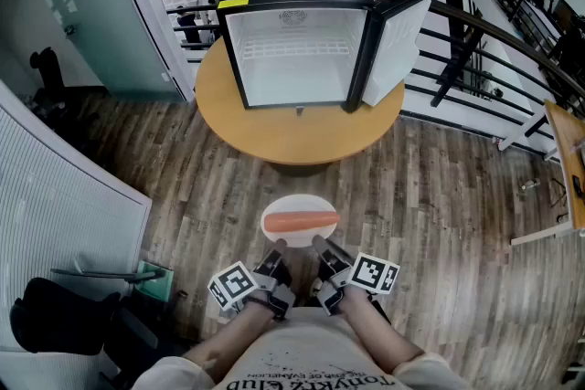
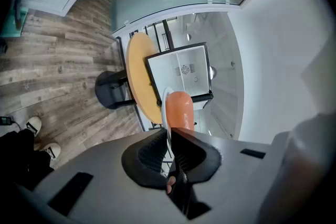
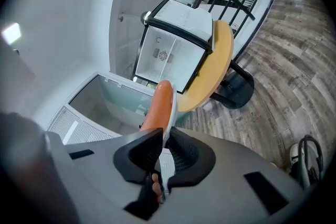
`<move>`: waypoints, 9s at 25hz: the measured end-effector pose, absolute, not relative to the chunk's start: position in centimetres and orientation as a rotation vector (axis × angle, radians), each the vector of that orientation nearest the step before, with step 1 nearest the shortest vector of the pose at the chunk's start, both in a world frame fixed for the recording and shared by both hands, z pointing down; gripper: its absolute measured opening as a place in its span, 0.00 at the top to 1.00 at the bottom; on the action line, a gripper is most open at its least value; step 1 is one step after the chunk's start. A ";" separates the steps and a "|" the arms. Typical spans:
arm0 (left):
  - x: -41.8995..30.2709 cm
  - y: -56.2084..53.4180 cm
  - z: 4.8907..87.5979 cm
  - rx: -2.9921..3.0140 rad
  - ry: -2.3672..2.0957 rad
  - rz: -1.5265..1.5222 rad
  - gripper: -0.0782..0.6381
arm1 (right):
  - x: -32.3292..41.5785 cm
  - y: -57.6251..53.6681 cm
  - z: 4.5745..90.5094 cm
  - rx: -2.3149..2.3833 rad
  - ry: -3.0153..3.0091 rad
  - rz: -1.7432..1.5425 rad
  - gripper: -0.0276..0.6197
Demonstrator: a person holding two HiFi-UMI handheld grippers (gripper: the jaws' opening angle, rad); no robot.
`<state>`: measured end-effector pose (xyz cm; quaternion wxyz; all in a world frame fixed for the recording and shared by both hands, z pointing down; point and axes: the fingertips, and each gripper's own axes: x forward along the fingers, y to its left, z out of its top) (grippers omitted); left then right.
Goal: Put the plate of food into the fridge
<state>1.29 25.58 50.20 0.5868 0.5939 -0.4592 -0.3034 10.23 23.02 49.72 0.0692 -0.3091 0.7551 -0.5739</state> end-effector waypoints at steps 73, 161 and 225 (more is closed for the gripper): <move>-4.1 -4.3 52.3 1.290 -1.109 -0.684 0.84 | 4.7 -7.5 51.6 -0.896 2.272 -1.792 0.87; -11.2 -29.0 65.3 1.213 -1.234 -0.533 0.82 | -2.1 -32.0 64.6 -1.209 2.266 -1.755 0.84; -5.8 -7.5 51.1 2.008 -1.306 0.202 0.86 | 0.5 -9.0 51.9 -1.312 3.072 -1.056 0.92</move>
